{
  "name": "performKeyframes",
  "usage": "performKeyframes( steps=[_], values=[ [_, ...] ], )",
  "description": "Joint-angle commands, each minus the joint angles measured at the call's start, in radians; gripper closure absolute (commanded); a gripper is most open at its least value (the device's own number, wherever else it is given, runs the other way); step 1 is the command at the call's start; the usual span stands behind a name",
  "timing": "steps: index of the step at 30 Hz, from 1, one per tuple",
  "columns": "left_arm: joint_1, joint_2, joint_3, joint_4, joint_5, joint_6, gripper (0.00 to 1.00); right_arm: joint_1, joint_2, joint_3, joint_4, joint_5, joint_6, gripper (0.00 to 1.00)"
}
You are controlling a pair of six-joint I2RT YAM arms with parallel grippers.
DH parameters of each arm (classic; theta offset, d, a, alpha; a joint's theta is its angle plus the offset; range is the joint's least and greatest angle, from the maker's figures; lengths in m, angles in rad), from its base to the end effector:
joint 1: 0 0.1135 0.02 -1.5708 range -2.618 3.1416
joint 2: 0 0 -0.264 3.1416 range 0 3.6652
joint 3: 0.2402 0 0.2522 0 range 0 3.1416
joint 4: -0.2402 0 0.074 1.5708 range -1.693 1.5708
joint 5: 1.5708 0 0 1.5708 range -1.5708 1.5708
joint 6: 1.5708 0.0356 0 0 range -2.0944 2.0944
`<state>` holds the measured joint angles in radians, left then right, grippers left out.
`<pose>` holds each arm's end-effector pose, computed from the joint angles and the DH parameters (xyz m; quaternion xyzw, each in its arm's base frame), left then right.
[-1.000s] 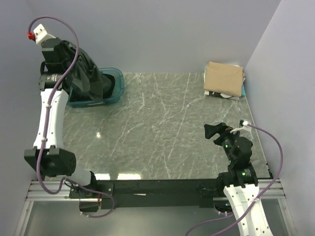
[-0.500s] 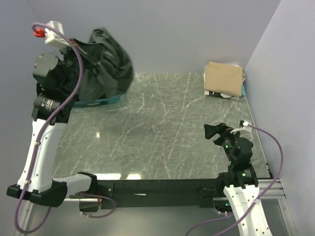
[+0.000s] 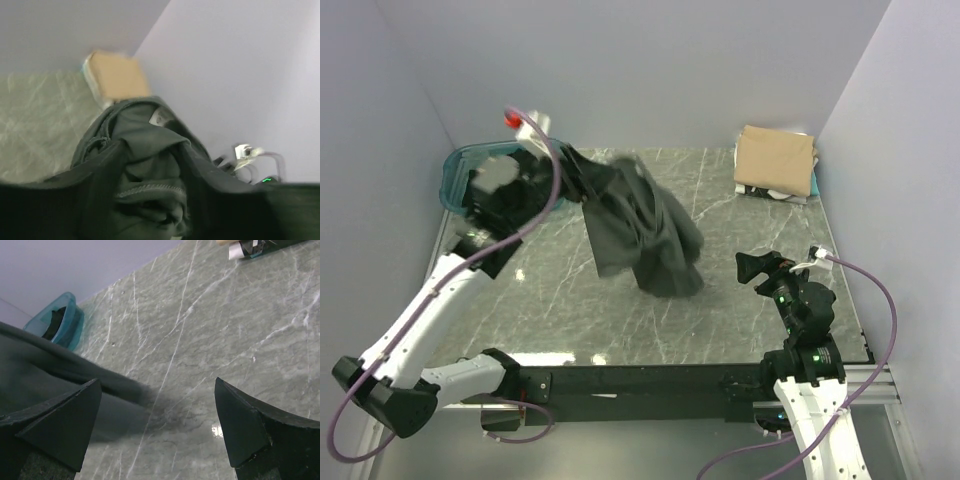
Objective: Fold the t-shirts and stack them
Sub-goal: Move the tshirt to the center of the board, then flatten the tshirt out
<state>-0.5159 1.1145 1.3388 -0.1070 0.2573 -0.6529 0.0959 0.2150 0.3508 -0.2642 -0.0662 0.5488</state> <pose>0.2015 -0.1247 0.4762 0.0506 0.6640 -0.4800 0.5711 0.1046 0.0124 0.2484 0.1472 0.7363 0.2326 0.6181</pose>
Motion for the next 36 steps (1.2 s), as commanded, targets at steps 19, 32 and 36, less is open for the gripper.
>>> performKeyframes(
  steps=[19,32,36],
  values=[
    [-0.006,-0.177,-0.814,-0.059,-0.192,-0.228,0.01,0.071,0.205,0.059,-0.053,-0.167,-0.058,0.0],
    [-0.102,-0.153,-0.938,0.006,-0.193,-0.315,0.0,0.915,0.631,0.154,-0.095,0.41,0.282,0.05],
    [-0.124,-0.124,-0.919,-0.005,-0.22,-0.312,0.01,0.996,0.769,0.203,-0.04,0.48,0.339,0.09]
  ],
)
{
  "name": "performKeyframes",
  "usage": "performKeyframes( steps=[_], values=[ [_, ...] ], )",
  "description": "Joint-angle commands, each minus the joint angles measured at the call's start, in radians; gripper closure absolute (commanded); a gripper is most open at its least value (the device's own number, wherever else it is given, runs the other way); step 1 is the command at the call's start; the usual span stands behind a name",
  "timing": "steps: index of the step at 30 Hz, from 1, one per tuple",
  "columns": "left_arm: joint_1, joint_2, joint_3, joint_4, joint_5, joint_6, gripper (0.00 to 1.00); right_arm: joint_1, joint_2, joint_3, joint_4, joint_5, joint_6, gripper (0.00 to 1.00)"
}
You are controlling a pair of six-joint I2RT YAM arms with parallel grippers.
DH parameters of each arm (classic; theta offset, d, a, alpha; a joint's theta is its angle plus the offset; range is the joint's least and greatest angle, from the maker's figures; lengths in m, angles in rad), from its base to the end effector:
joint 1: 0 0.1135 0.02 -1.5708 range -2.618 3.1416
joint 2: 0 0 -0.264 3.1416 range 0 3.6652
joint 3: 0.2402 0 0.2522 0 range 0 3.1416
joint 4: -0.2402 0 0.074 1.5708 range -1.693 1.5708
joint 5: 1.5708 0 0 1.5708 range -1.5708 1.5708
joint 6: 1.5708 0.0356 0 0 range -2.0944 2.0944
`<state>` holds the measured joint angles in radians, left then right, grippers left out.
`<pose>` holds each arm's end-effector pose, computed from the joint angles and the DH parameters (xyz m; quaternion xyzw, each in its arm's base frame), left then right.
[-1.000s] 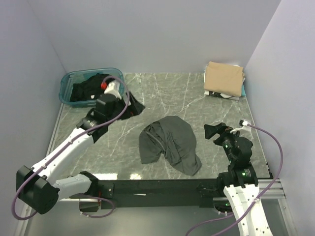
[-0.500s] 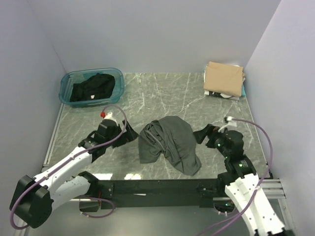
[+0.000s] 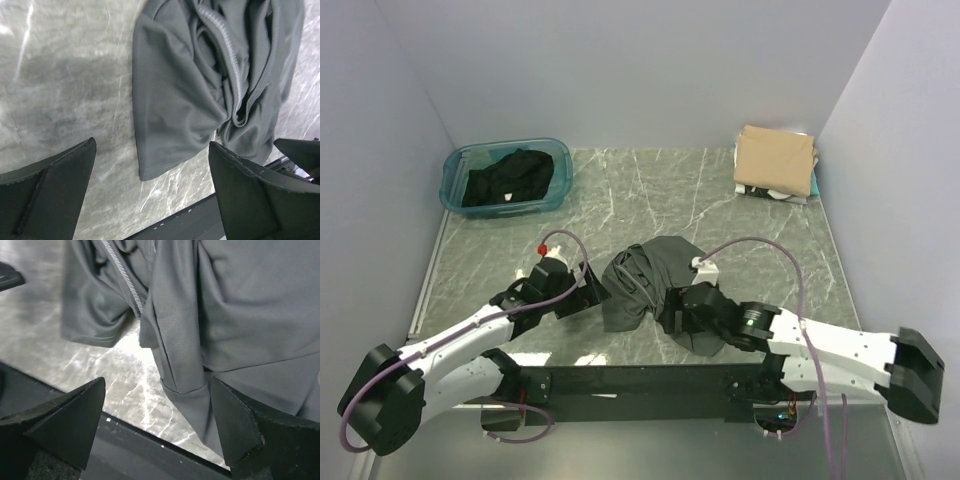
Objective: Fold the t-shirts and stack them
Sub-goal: Flatten the tshirt out
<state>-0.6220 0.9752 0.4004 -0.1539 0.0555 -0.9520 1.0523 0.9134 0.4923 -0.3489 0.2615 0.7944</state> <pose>0.1548 -0.1134 0.1763 -0.1387 0.9018 -0.3072 0.2705 0.0995 0.1558 0.2017 -0.0670 0.9120 0.2358 0.3289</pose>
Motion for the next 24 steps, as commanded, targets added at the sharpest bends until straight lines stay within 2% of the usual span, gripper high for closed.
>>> performKeyframes(
  steps=[1,5,6,8,14,15,17,18,21,24],
  values=[
    [-0.021,0.022,0.02,0.042,-0.022,-0.013,0.01,0.044,0.097,0.071,0.051,0.177,0.103,0.1],
    [-0.044,0.046,0.017,0.063,-0.028,-0.022,0.01,0.043,0.212,0.109,0.065,0.225,0.121,0.18],
    [-0.048,0.051,0.014,0.073,-0.029,-0.027,0.01,0.044,0.226,0.117,0.071,0.228,0.123,0.24],
    [-0.056,0.069,0.012,0.077,-0.037,-0.033,0.01,0.044,0.261,0.121,0.099,0.211,0.117,0.3],
    [-0.081,0.126,0.032,0.09,-0.052,-0.031,0.01,0.044,0.364,0.155,0.07,0.229,0.137,0.34],
    [-0.084,0.134,0.04,0.091,-0.051,-0.031,0.0,0.043,0.373,0.161,0.067,0.234,0.138,0.42],
    [-0.091,0.158,0.048,0.094,-0.052,-0.031,0.01,0.044,0.378,0.17,0.044,0.249,0.155,0.65],
    [-0.094,0.167,0.055,0.094,-0.052,-0.031,0.01,0.044,0.375,0.175,0.038,0.257,0.151,0.81],
    [-0.113,0.206,0.072,0.108,-0.052,-0.034,0.01,0.043,0.335,0.196,-0.025,0.291,0.155,0.93],
    [-0.134,0.25,0.094,0.112,-0.084,-0.034,0.05,0.035,0.26,0.218,-0.111,0.352,0.158,1.0]
  ],
)
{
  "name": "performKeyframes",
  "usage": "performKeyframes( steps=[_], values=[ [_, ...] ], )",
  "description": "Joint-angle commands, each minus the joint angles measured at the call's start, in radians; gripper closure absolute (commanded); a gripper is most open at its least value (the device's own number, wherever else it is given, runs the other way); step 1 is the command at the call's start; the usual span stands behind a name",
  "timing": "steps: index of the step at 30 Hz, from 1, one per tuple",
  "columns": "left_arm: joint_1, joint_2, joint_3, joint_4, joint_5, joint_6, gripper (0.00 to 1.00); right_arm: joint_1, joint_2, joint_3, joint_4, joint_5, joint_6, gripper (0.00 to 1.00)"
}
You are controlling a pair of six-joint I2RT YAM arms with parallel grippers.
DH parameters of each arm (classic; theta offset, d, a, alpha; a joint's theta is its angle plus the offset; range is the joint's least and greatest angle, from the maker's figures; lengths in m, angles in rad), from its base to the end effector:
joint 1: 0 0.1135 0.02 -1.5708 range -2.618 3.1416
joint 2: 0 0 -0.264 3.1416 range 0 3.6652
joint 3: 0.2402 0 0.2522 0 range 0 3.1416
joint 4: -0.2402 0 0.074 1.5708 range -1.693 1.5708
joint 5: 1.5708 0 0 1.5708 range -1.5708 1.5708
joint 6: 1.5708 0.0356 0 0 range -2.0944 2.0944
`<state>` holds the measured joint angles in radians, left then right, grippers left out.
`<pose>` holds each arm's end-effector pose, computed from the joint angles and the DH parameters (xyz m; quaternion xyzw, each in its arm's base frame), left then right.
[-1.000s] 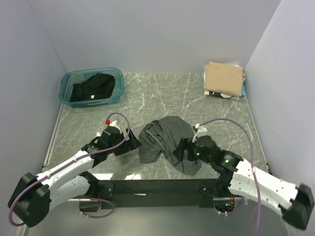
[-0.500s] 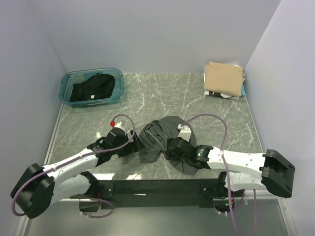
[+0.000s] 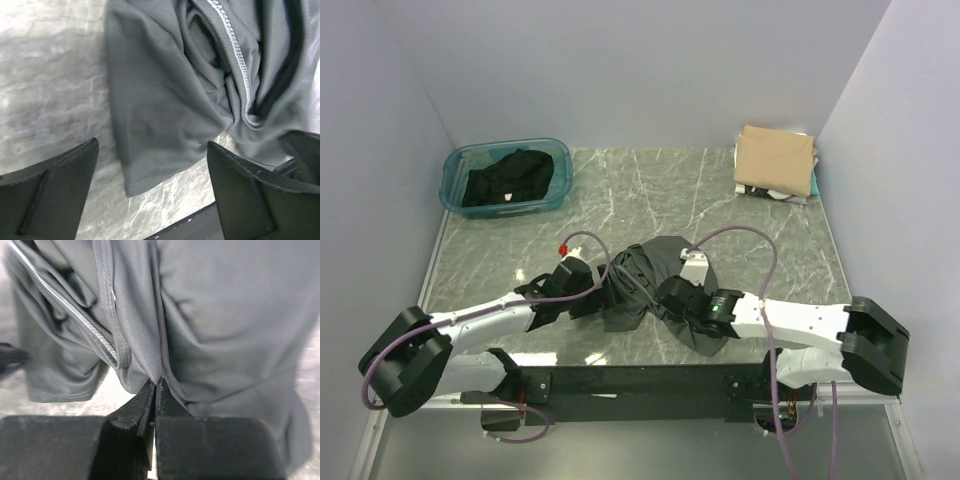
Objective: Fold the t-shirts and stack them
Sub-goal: Flatten the tshirt out
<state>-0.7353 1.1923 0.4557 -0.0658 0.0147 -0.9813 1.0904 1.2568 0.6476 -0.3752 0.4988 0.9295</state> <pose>0.1631 -0.1482 0.1599 -0.1110 0.9204 -0.2881 0.2399 0.1223 0.1978 0.1860 -0.0034 0.9304 0.1115 0.3491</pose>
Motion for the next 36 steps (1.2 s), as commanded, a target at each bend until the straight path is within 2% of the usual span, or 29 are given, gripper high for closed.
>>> performKeyframes(
  steps=[1,4,5,6,9,15,23,24,26,27,29,34,36],
  values=[
    [-0.024,0.056,0.044,0.026,-0.048,-0.003,0.07,-0.017,-0.105,0.063,-0.103,0.138,0.023,1.0],
    [-0.036,0.116,0.073,0.023,-0.068,0.004,0.17,-0.058,-0.204,0.049,-0.122,0.126,-0.004,1.0],
    [-0.045,0.131,0.092,0.021,-0.074,0.01,0.19,-0.095,-0.258,0.04,-0.104,0.098,-0.038,1.0],
    [-0.047,0.145,0.101,0.005,-0.082,0.01,0.27,-0.119,-0.284,0.02,-0.093,0.075,-0.056,1.0],
    [-0.056,0.19,0.132,-0.014,-0.119,0.01,0.37,-0.23,-0.39,-0.025,-0.05,-0.014,-0.116,1.0],
    [-0.065,0.231,0.181,-0.063,-0.163,0.015,0.37,-0.397,-0.528,-0.043,-0.056,-0.074,-0.207,1.0],
    [-0.088,0.306,0.239,-0.091,-0.185,0.032,0.37,-0.475,-0.548,-0.034,-0.025,-0.17,-0.276,1.0],
    [-0.091,0.319,0.248,-0.101,-0.2,0.033,0.39,-0.48,-0.547,-0.035,-0.018,-0.181,-0.279,1.0],
    [-0.098,0.351,0.276,-0.118,-0.222,0.035,0.54,-0.488,-0.539,-0.039,-0.004,-0.201,-0.285,1.0],
    [-0.098,0.36,0.284,-0.133,-0.237,0.036,0.74,-0.491,-0.537,-0.037,-0.004,-0.2,-0.285,1.0],
    [-0.098,0.383,0.314,-0.163,-0.271,0.026,0.99,-0.504,-0.536,-0.031,-0.011,-0.195,-0.293,1.0],
    [-0.098,0.321,0.414,-0.307,-0.409,0.032,0.99,-0.535,-0.556,0.02,-0.039,-0.177,-0.316,1.0],
    [-0.098,0.274,0.486,-0.35,-0.513,0.041,0.99,-0.546,-0.574,0.064,-0.053,-0.157,-0.334,1.0]
  ],
)
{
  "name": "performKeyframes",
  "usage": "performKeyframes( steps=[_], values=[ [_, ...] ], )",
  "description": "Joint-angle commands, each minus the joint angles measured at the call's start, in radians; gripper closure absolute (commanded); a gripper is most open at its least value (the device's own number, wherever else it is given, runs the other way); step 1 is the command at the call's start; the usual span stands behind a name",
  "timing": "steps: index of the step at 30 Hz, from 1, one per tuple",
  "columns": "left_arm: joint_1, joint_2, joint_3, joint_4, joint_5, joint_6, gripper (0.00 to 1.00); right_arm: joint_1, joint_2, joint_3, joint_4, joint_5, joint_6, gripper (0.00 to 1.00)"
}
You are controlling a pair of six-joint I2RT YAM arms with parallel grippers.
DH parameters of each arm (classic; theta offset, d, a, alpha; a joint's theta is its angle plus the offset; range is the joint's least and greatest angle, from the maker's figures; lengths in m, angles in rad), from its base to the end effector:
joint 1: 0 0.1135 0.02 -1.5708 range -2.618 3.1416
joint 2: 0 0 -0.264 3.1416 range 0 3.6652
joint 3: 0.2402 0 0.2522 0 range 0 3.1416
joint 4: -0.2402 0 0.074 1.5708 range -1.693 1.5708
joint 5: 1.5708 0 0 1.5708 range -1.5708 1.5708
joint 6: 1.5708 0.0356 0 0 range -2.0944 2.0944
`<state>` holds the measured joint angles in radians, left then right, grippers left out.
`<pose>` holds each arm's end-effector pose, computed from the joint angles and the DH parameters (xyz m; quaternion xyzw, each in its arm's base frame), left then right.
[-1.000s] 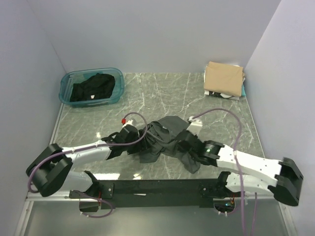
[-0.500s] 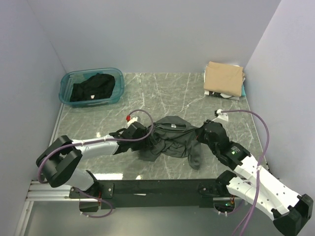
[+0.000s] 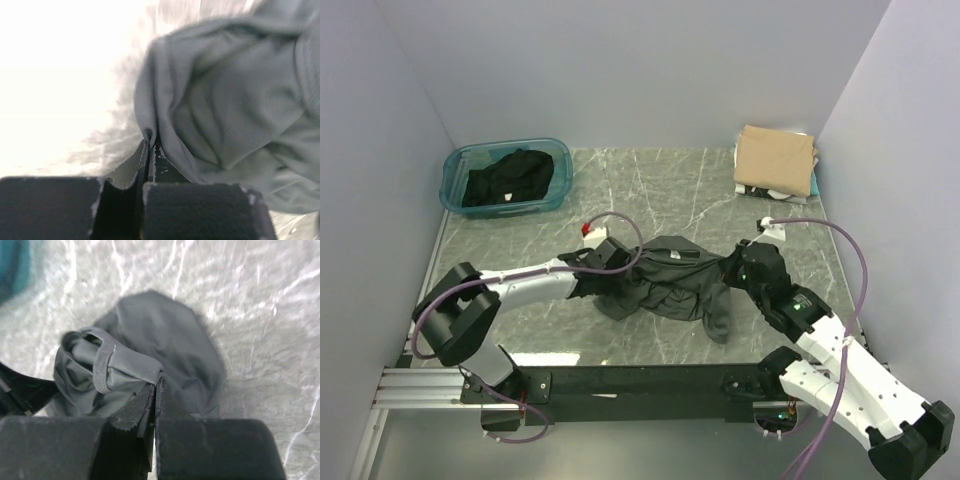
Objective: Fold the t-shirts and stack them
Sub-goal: Flatten the tshirt out
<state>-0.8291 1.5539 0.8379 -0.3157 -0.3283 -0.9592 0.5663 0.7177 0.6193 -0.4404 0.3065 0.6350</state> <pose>0.2078 -0.2098 0.1695 -0.1052 0.9461 -0.1062 0.2873 0.1437 0.0786 0.2674 0.1048 0.8565 0.1661 0.4773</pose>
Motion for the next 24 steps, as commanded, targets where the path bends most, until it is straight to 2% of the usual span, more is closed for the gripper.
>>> performKeyframes(
  steps=[1,2,8,11,15,24],
  values=[
    [-0.004,-0.135,0.133,-0.126,-0.204,0.023,0.99,-0.022,-0.05,0.111,0.008,0.042,-0.047,1.0],
    [-0.004,-0.158,0.194,-0.166,-0.277,0.037,0.99,-0.025,-0.058,0.129,0.0,0.048,-0.066,1.0],
    [-0.01,-0.316,0.461,-0.279,-0.441,0.124,0.99,-0.028,-0.133,0.34,-0.031,0.068,-0.133,1.0],
    [-0.021,-0.417,0.538,-0.228,-0.446,0.23,0.99,-0.028,-0.159,0.452,-0.032,0.04,-0.178,1.0],
    [-0.025,-0.55,0.593,-0.076,-0.28,0.359,0.99,-0.028,-0.15,0.635,-0.075,-0.049,-0.212,1.0],
    [-0.027,-0.721,0.745,-0.04,-0.017,0.45,0.99,-0.028,-0.136,0.98,-0.126,-0.282,-0.25,1.0]
  ],
)
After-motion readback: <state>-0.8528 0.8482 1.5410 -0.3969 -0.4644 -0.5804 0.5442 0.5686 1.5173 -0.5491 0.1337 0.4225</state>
